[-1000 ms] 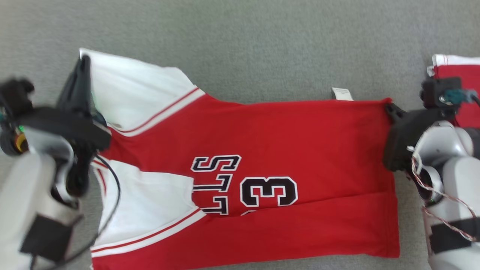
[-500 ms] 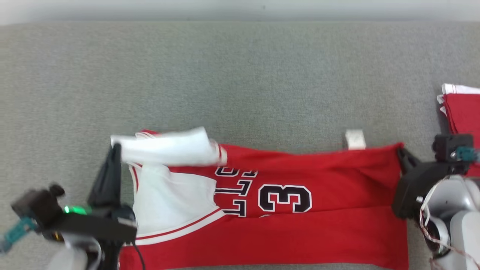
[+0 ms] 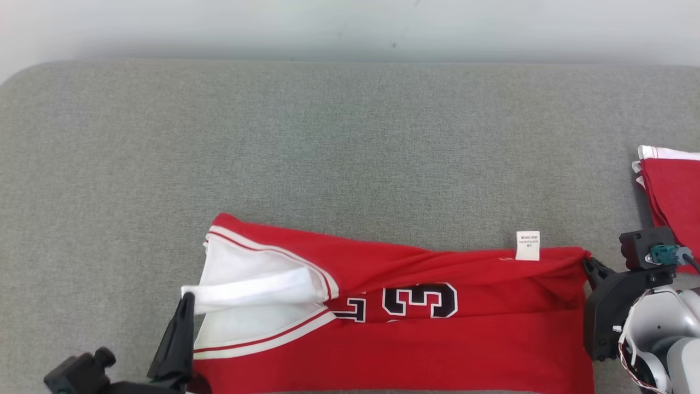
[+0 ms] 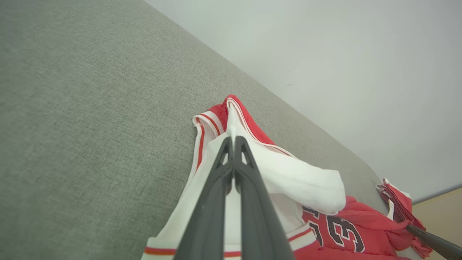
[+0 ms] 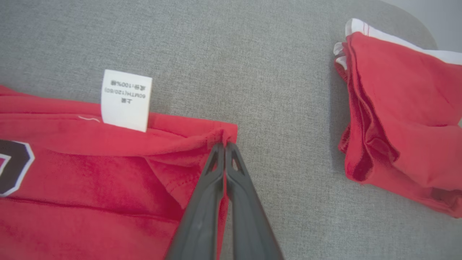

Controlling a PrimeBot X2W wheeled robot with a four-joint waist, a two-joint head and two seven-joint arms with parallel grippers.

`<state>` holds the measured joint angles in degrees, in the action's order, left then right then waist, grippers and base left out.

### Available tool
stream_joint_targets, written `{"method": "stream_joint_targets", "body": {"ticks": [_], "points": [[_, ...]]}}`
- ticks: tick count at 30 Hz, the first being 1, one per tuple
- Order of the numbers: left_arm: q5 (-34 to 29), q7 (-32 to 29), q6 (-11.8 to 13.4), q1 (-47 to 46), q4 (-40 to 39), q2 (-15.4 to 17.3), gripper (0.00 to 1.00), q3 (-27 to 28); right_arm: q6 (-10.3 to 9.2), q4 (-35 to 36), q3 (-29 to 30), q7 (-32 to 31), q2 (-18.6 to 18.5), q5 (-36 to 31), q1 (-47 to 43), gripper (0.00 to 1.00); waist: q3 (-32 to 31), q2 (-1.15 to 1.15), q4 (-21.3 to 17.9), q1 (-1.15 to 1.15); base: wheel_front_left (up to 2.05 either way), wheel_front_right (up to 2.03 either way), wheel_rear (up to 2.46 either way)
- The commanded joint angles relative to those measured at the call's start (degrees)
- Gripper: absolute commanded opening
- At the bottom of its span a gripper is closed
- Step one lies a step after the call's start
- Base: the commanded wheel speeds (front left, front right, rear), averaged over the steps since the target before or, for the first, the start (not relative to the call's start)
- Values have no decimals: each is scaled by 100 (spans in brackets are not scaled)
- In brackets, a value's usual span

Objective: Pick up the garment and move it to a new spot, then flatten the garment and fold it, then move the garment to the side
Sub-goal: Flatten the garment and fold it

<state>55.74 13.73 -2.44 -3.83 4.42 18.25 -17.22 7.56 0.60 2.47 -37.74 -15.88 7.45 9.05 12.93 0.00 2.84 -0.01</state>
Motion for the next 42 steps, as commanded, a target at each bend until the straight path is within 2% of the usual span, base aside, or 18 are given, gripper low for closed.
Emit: {"method": "stream_joint_targets", "body": {"ticks": [1,6,11,12,14,20,27,36,37,38,39,42], "points": [[11,38,15,75,-31,-18,0,32,-16,0,-8,28,-38,-3,-97,0,-13,0,11,1,0,0,0],[311,72,-74,376,-152,-161,0,182,-16,64,-161,18,-284,121,-143,0,-75,0,33,1,0,0,0],[354,-46,-106,521,-74,-258,0,-1,-16,199,-282,-307,-612,167,-288,0,-79,0,61,1,0,0,0],[318,-43,-83,518,-36,-251,0,-24,-16,223,-297,-375,-641,190,-318,24,-77,0,65,1,0,0,0],[287,-58,-76,525,32,-265,0,-60,-16,306,-273,-491,-666,245,-366,100,-70,0,71,1,0,0,0],[192,-45,-74,572,282,-285,0,-171,-16,604,-2,-784,-556,347,-508,100,-60,0,86,1,0,0,0],[116,-12,-103,585,570,-264,0,-224,-16,981,433,-763,-309,247,-624,100,-99,0,100,1,0,0,0],[58,18,-181,516,898,-283,0,-261,-16,1162,634,-770,-70,145,-807,100,-104,0,118,1,0,0,0],[9,31,-172,493,925,-269,28,-261,-16,1177,643,-756,-35,147,-809,100,-106,0,121,1,0,0,0],[-10,37,-172,471,957,-270,96,-266,-16,1191,649,-746,-1,143,-807,100,-112,0,123,1,0,0,0],[-66,47,-165,455,999,-263,100,-278,-16,1210,665,-701,38,141,-797,100,-122,0,126,1,0,0,0],[-181,70,-141,425,1068,-251,100,-266,-16,1245,707,-631,120,135,-794,100,-152,0,140,1,0,0,0]]}}
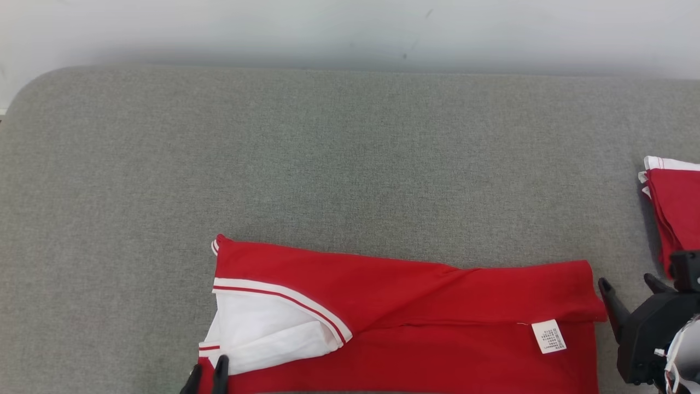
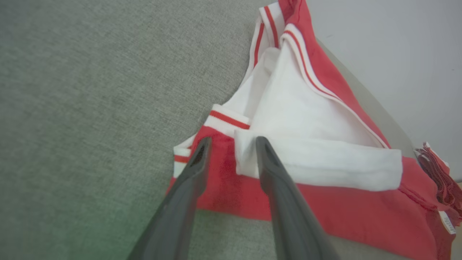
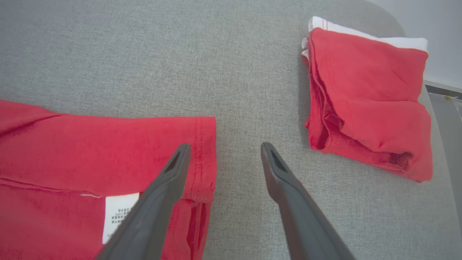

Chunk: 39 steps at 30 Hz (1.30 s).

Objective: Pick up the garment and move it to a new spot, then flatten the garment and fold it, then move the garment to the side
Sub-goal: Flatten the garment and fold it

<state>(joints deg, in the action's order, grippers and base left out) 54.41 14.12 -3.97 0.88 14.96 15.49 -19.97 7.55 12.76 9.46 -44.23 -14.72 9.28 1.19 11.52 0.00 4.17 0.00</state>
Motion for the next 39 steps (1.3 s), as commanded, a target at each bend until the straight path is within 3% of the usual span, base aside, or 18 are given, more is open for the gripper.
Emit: {"method": "stream_joint_targets", "body": {"ticks": [1,5,8,15,19,25,33,39], "points": [[-112,51,24,-55,43,39,100,18,-15,54,58,77,60,-44,-20,100,-38,0,23,0,0,0,0],[-478,102,77,-71,22,71,100,199,-15,198,241,398,371,37,-158,100,-141,0,78,0,0,0,0],[-957,113,73,-88,-301,26,100,643,-15,290,354,732,675,165,-271,100,-243,0,131,0,0,0,0],[-2451,107,-211,240,-1591,-553,100,1879,-15,-76,552,1627,1134,489,-544,100,-531,0,113,0,0,0,0],[-2902,107,-316,291,-1917,-771,100,2146,-15,-643,480,1832,1174,512,-563,100,-637,0,52,0,0,0,0],[-3137,108,-351,394,-2007,-804,100,2222,-15,-1612,621,1836,1183,474,-276,100,-722,0,-11,0,0,0,0],[-3091,108,-349,391,-1869,-813,100,2034,-15,-2263,581,2034,1184,402,147,100,-669,0,21,0,0,0,0],[-3020,109,-351,331,-1822,-798,100,1888,-15,-2699,646,1617,1184,166,327,100,-607,0,104,0,0,0,0]]}}
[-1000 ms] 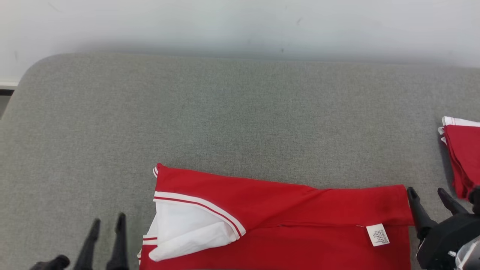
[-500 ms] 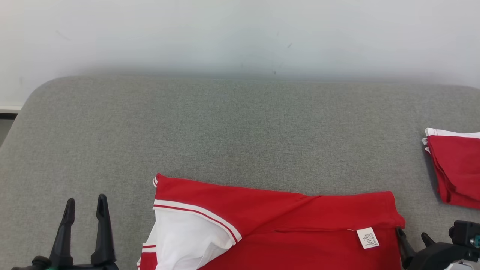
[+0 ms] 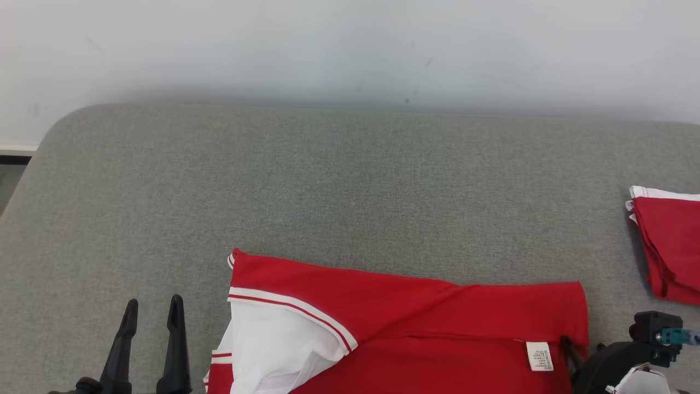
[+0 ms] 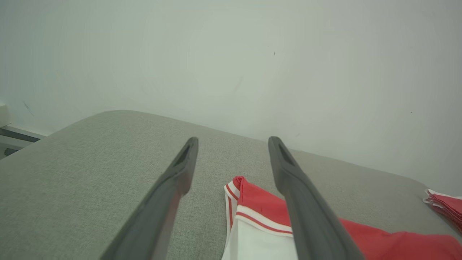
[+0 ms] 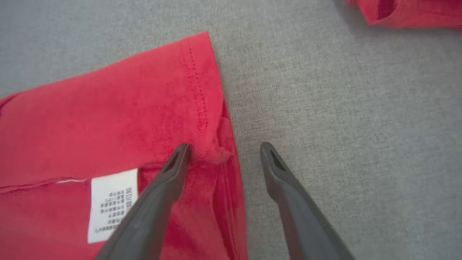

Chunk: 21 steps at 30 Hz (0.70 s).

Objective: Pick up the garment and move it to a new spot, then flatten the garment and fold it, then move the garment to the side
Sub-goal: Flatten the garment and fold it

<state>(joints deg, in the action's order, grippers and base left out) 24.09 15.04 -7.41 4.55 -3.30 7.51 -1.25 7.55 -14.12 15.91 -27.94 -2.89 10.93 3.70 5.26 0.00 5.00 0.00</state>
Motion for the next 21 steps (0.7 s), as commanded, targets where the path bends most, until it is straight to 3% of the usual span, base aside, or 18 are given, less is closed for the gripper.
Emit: {"method": "stream_joint_targets", "body": {"ticks": [1,13,14,15,17,21], "points": [[24,17,-7,-48,12,2,100,1,-15,-58,-6,-27,0,9,116,100,30,0,32,0,0,0,0],[102,18,-7,-139,78,-18,100,-81,-1,-654,-327,-645,59,126,94,100,168,0,129,0,0,0,0],[106,18,-8,-148,83,-25,100,-84,0,-663,-364,-694,69,167,95,82,173,0,133,0,0,0,0],[106,18,-8,-155,90,-30,100,-85,3,-647,-401,-714,76,187,100,37,180,0,136,0,0,0,0],[103,18,-8,-159,115,-34,100,-88,6,-572,-470,-668,79,200,106,0,191,0,132,0,0,0,0],[40,18,-8,-170,179,-34,100,-67,-5,-350,-331,-425,19,93,155,0,196,0,82,0,0,0,0]]}}
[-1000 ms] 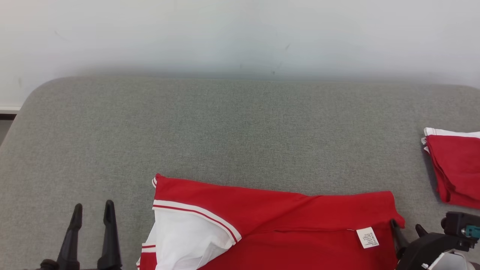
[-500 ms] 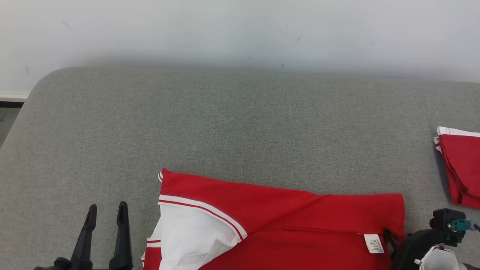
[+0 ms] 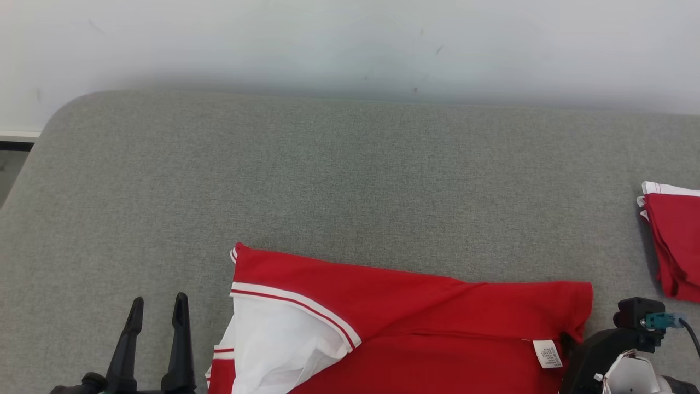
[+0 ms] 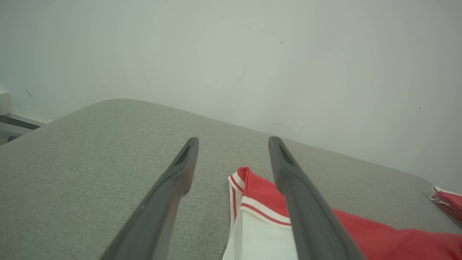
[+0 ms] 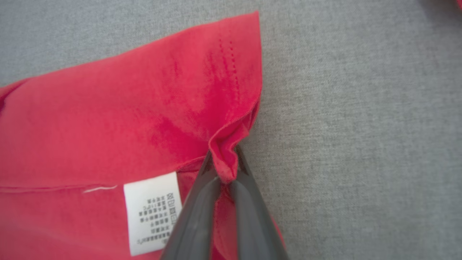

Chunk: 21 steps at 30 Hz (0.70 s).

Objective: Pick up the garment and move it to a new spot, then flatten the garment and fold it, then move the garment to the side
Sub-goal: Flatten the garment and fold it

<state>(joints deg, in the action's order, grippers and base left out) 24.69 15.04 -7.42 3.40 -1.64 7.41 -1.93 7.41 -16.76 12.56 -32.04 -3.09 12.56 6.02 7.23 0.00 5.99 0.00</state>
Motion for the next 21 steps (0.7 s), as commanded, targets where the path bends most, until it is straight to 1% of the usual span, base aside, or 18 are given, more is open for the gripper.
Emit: {"method": "stream_joint_targets", "body": {"ticks": [1,5,10,18,21], "points": [[-36,18,-7,-56,15,-30,100,15,5,-23,58,3,38,-152,-67,0,4,0,-36,0,0,0,0],[-63,18,-1,-72,33,-55,100,-8,-3,453,438,44,0,-423,-141,0,22,0,-111,0,0,0,0],[-65,18,-1,-69,22,-75,100,12,-2,1150,963,-72,11,-627,-258,0,62,0,-231,0,0,0,0],[-44,18,-1,-108,7,-61,100,-40,-2,2110,1901,-343,12,-784,-389,0,90,0,-365,0,0,0,0],[-38,18,-1,-138,7,-43,100,-60,-2,2340,2129,-433,19,-794,-327,0,106,0,-400,0,0,0,0]]}}
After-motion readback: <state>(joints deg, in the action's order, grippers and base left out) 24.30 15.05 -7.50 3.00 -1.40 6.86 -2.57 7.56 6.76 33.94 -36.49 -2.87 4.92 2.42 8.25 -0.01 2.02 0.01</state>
